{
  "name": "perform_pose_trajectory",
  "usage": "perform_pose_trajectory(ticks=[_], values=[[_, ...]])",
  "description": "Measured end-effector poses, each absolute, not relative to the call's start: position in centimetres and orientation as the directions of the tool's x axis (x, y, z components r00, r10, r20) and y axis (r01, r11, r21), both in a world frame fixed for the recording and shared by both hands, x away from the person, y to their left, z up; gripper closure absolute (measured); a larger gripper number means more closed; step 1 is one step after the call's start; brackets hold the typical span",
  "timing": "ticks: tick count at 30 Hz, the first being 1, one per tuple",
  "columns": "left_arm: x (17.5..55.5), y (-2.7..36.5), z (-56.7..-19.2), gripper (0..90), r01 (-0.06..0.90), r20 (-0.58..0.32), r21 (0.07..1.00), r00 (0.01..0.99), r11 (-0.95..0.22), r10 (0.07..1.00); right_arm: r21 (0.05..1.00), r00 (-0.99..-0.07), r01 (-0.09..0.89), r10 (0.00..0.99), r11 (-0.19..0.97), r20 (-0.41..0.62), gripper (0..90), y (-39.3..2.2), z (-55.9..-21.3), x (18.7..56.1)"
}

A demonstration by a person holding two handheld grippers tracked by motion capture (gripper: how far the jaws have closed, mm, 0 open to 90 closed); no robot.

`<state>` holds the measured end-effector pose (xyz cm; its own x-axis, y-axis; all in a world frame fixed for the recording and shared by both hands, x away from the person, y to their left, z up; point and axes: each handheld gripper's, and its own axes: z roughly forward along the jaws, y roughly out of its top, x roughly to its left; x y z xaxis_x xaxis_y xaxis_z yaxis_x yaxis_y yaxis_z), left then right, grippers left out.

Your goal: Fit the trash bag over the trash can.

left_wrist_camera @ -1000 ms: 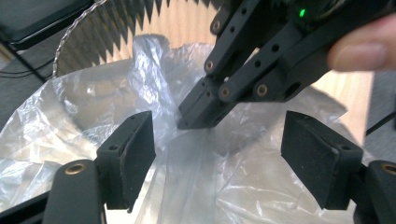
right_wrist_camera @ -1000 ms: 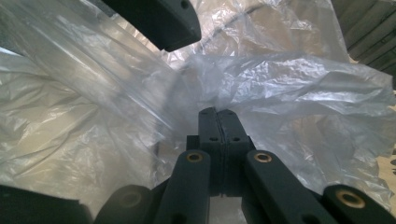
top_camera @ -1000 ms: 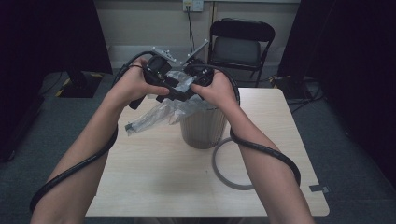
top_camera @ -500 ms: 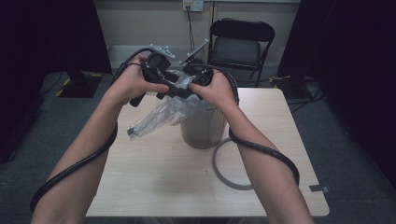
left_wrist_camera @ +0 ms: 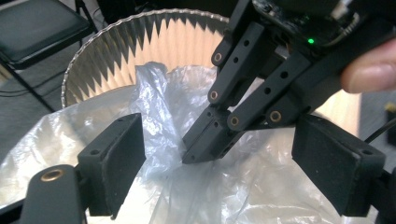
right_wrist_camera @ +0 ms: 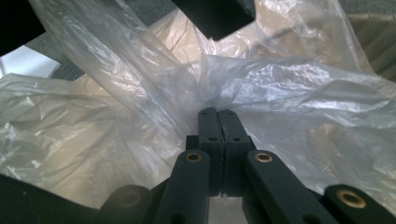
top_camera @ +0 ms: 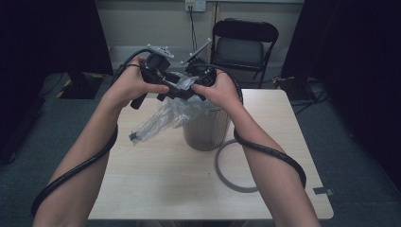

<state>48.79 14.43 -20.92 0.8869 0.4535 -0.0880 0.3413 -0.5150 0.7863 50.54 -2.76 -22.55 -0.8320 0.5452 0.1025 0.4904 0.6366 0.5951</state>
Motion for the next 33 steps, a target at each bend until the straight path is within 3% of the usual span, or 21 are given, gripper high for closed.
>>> perform_pose_trajectory(ticks=[7, 12, 18, 19, 20, 25, 28, 33], values=[[48.6, 14.6, -20.7, 15.6, 0.346, -0.098, 0.790, 0.886, -0.505, 0.454, 0.592, -0.850, 0.463, 0.519, 0.659, 0.088, 89.3, -2.5, -22.2, 50.3], [48.3, 14.4, -20.8, 17.7, 0.340, -0.082, 0.778, 0.889, -0.528, 0.451, 0.567, -0.840, 0.480, 0.537, 0.669, 0.078, 82.0, -2.7, -22.4, 50.2], [48.4, 15.2, -21.3, 21.2, 0.349, -0.067, 0.757, 0.882, -0.551, 0.466, 0.610, -0.803, 0.515, 0.588, 0.602, 0.098, 52.0, -4.8, -21.9, 50.8], [48.4, 15.2, -21.3, 21.6, 0.349, -0.067, 0.757, 0.882, -0.551, 0.466, 0.610, -0.803, 0.515, 0.588, 0.602, 0.098, 52.0, -4.8, -21.9, 50.8], [48.5, 15.3, -21.5, 22.1, 0.350, -0.063, 0.749, 0.883, -0.563, 0.465, 0.635, -0.790, 0.514, 0.607, 0.576, 0.088, 41.7, -5.5, -21.4, 51.0], [48.6, 15.5, -21.3, 22.6, 0.351, -0.065, 0.758, 0.879, -0.549, 0.472, 0.631, -0.778, 0.518, 0.625, 0.578, 0.066, 38.4, -6.7, -21.0, 51.3], [48.7, 15.7, -21.0, 22.7, 0.354, -0.066, 0.765, 0.874, -0.538, 0.481, 0.616, -0.782, 0.526, 0.619, 0.586, 0.079, 47.0, -7.0, -21.7, 51.5], [49.0, 15.7, -20.4, 22.3, 0.368, -0.079, 0.789, 0.855, -0.493, 0.512, 0.609, -0.800, 0.522, 0.591, 0.598, 0.106, 50.4, -6.5, -22.6, 51.6]])
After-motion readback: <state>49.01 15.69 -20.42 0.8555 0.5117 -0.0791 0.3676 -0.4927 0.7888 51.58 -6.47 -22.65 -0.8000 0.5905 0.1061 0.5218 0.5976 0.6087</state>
